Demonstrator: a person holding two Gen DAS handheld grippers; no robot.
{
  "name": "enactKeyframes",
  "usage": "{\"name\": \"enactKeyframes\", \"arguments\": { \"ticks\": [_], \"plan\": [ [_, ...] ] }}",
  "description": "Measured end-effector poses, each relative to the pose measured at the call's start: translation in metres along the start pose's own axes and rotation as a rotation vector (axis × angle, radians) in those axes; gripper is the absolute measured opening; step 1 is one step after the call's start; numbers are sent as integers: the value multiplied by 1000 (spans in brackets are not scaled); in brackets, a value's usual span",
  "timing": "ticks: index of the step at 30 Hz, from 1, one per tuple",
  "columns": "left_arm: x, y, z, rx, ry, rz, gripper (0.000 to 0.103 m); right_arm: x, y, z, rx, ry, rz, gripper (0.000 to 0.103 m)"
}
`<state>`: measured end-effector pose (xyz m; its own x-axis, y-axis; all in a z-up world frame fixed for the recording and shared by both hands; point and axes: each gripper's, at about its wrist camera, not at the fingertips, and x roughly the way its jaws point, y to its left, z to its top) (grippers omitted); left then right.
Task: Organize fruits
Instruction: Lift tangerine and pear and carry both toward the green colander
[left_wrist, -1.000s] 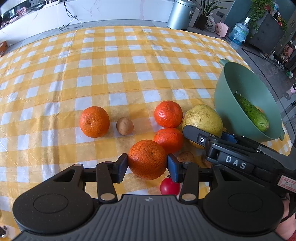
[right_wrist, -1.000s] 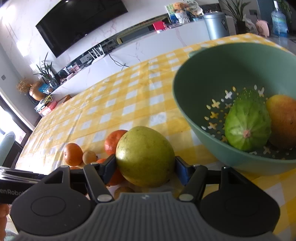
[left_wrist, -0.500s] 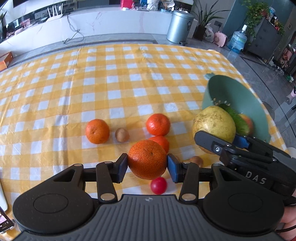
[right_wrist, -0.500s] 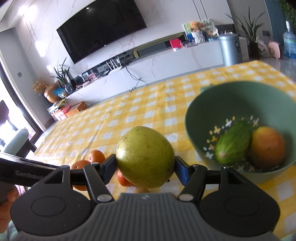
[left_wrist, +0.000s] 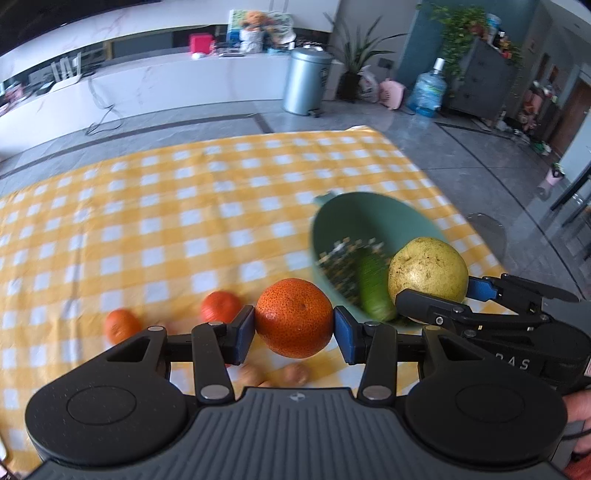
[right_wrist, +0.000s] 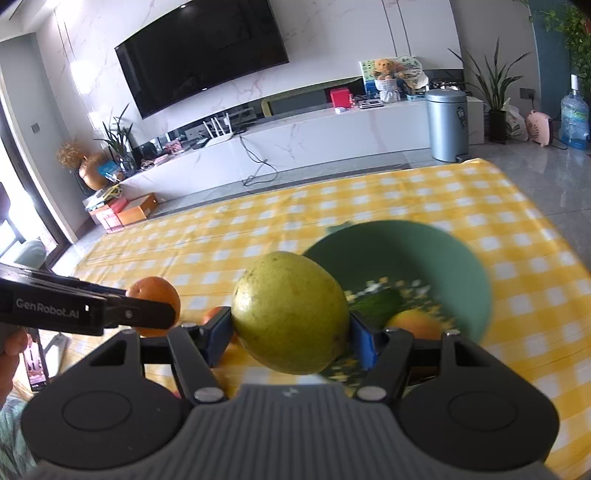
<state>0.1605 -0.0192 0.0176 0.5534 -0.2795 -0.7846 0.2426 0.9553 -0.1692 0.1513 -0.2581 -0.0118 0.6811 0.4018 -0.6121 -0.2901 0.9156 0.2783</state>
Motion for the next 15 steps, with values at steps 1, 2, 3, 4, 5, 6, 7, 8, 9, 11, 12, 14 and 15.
{"name": "enactKeyframes", "arguments": {
  "ticks": [1, 2, 3, 4, 5, 6, 7, 8, 9, 11, 12, 14, 15],
  "plan": [
    [2, -4, 4, 7, -1, -8, 51, -2, -6, 4, -8, 5, -7, 64],
    [5, -9, 8, 13, -2, -18, 51, -5, -12, 8, -19, 10, -16, 64],
    [8, -13, 12, 18, -3, -28, 51, -6, -17, 13, -34, 15, -26, 64],
    [11, -17, 16, 22, -4, -38, 51, -7, -22, 17, -50, 20, -37, 64],
    [14, -21, 20, 26, -5, -48, 51, -8, -27, 22, -67, 25, -48, 64],
    [18, -25, 25, 30, -6, -58, 51, -8, -32, 27, -82, 30, -60, 64],
    [22, -28, 29, 35, -6, -67, 51, -7, -37, 31, -96, 37, -70, 64],
    [27, -31, 34, 39, -4, -75, 51, -6, -41, 34, -109, 46, -79, 64],
    [32, -34, 38, 40, 1, -81, 51, -4, -46, 37, -121, 57, -85, 64],
    [44, -40, 46, 46, 13, -87, 51, 2, -52, 41, -149, 79, -96, 64],
    [50, -43, 48, 48, 22, -89, 51, 6, -55, 43, -164, 92, -100, 64],
    [63, -47, 53, 56, 41, -93, 51, 17, -60, 46, -184, 119, -100, 64],
    [68, -49, 54, 56, 51, -95, 51, 22, -62, 46, -194, 132, -99, 64]
  ]
}}
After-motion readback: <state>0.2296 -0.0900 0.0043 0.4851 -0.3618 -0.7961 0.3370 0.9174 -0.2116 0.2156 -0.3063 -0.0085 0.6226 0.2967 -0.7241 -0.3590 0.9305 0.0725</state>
